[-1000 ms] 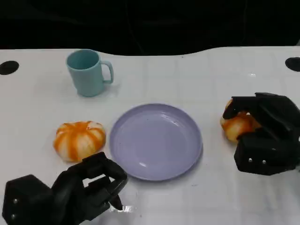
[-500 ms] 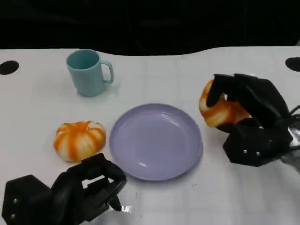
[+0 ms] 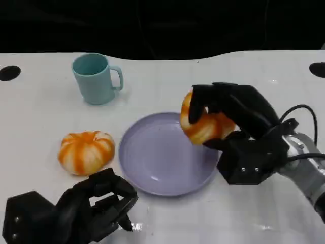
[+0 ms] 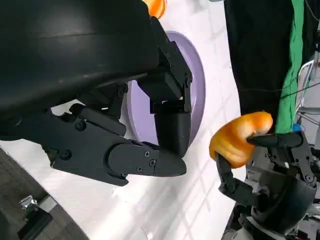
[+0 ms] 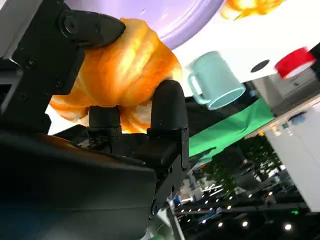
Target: Grasp the bread from the table and place it into the plate.
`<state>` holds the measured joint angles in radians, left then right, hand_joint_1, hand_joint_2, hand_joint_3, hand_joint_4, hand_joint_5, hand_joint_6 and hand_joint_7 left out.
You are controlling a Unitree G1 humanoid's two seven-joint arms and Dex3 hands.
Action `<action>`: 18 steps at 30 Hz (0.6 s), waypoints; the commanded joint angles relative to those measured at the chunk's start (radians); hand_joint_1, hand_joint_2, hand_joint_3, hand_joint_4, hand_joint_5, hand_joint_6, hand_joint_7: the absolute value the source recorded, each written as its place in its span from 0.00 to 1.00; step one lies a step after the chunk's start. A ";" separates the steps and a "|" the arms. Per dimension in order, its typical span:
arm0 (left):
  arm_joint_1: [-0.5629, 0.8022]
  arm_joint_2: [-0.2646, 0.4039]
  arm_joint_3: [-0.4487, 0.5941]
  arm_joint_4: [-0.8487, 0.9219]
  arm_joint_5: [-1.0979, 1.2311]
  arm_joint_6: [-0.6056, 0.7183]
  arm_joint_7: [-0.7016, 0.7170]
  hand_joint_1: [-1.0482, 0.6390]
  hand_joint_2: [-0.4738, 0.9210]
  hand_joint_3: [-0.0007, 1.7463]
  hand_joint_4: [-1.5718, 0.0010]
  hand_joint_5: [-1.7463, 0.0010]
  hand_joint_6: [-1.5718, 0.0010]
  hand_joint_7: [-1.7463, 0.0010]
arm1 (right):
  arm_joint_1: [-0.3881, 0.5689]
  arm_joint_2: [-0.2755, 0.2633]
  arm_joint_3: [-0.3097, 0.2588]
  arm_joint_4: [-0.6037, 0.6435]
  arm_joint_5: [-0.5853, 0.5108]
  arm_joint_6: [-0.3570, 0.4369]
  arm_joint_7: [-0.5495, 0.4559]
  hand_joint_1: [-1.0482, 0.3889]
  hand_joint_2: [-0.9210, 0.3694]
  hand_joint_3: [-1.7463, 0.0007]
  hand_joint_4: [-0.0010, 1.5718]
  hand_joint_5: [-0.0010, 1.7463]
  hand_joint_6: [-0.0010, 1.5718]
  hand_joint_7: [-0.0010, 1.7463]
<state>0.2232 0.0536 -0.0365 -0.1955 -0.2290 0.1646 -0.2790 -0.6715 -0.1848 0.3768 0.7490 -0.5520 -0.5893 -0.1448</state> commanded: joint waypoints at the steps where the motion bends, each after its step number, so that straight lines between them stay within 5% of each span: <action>1: 0.005 0.005 0.002 -0.008 0.001 0.002 0.007 0.33 1.00 0.16 0.53 0.00 0.53 0.20 | -0.032 0.018 0.026 0.010 -0.007 -0.023 0.028 0.73 0.53 0.18 0.62 1.00 0.48 0.99; 13: 0.004 0.002 -0.006 -0.012 0.015 -0.001 0.019 0.33 1.00 0.16 0.53 0.00 0.53 0.20 | -0.062 0.076 0.073 0.097 -0.040 -0.024 0.023 0.67 0.52 0.22 0.64 1.00 0.48 0.99; 15: 0.003 0.000 -0.005 -0.012 0.012 0.002 0.018 0.33 1.00 0.16 0.53 0.00 0.53 0.20 | -0.067 0.082 0.077 0.114 -0.044 -0.027 0.018 0.67 0.51 0.23 0.64 1.00 0.49 0.94; 18: 0.004 0.000 -0.005 -0.014 0.012 0.002 0.018 0.33 1.00 0.16 0.53 0.00 0.53 0.20 | -0.070 0.089 0.073 0.133 -0.038 -0.022 0.023 0.67 0.49 0.26 0.60 1.00 0.55 0.70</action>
<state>0.2235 0.0467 -0.0444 -0.2034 -0.2217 0.1683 -0.2695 -0.7156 -0.0972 0.4509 0.8670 -0.5949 -0.6098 -0.1164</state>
